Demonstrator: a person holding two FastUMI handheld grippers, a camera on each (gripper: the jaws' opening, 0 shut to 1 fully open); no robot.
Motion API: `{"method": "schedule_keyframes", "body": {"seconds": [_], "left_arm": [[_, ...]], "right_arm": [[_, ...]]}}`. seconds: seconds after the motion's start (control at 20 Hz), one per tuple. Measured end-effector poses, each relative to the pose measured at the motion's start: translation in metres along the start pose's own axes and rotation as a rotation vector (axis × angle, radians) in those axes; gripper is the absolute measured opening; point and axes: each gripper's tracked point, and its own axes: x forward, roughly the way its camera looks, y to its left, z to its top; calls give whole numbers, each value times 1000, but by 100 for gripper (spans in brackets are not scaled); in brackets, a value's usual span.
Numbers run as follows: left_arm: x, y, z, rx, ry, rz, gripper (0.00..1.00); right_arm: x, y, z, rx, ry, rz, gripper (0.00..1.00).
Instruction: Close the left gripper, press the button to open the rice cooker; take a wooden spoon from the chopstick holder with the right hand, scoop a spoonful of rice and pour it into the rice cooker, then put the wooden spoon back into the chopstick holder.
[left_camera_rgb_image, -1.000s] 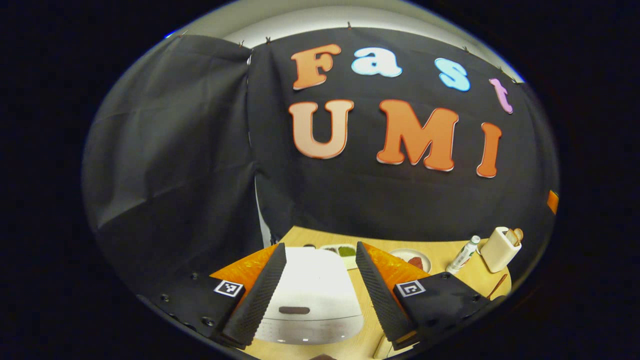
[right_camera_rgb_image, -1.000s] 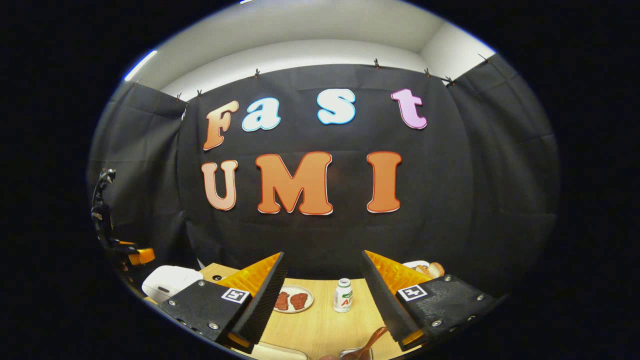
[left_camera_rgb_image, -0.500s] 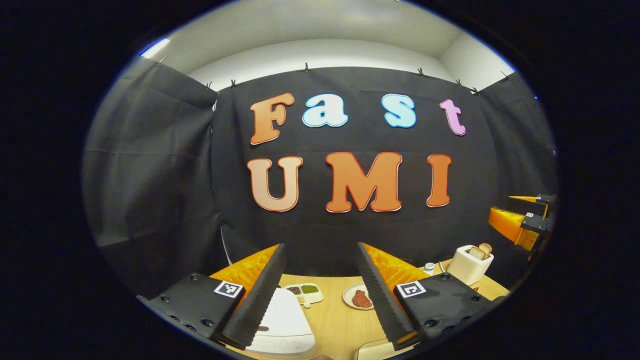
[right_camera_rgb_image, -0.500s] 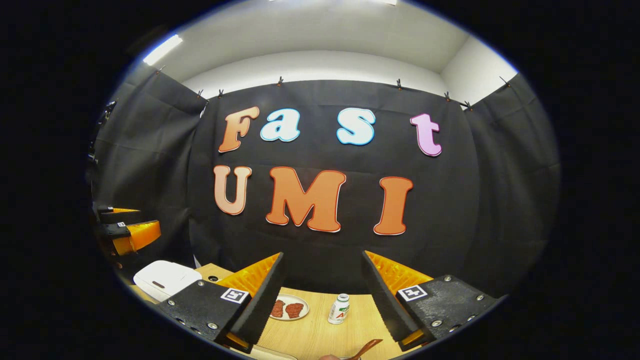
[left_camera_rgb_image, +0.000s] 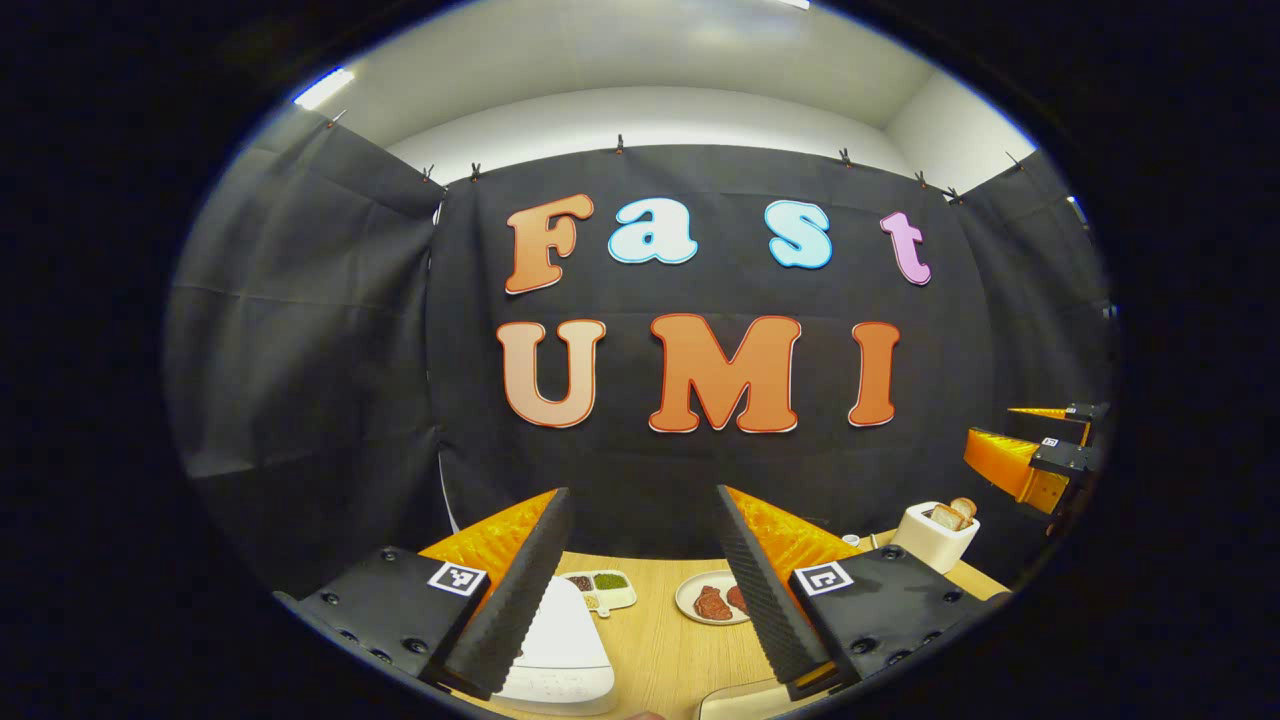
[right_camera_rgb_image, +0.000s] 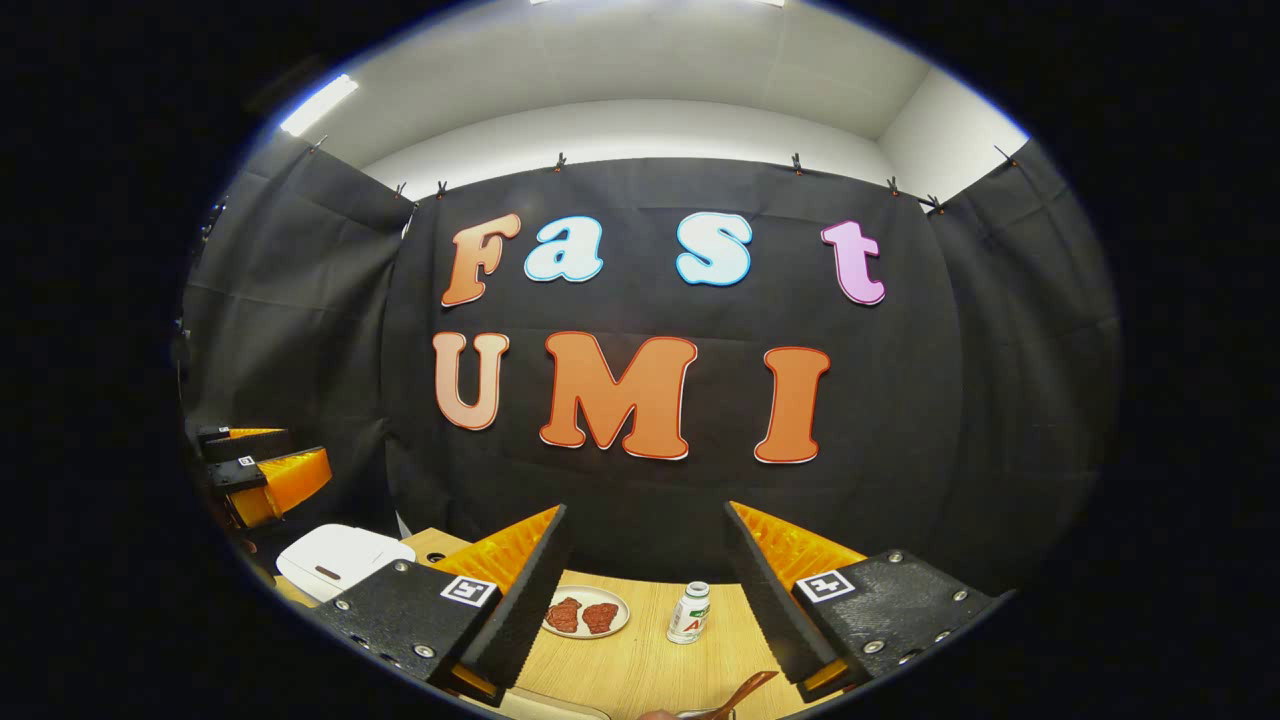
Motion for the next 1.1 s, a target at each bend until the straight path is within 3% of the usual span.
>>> {"method": "schedule_keyframes", "body": {"seconds": [0.05, 0.75, 0.8, 0.85, 1.1], "left_arm": [[0, 1, 0, 3, -4, -1, 96], [3, -12, -1, 49, -17, -60, 96], [3, -13, -1, 48, -18, -63, 96], [2, -13, -2, 44, -19, -61, 96], [3, -14, -3, 23, -34, -52, 96]], "right_arm": [[-1, -2, 0, 1, 3, -6, 93], [-16, -10, -8, 35, -2, -30, 93], [-15, -9, -8, 33, -2, -32, 98], [-15, -9, -7, 32, -2, -36, 93], [-18, -3, -10, 23, -9, -34, 93]]}}
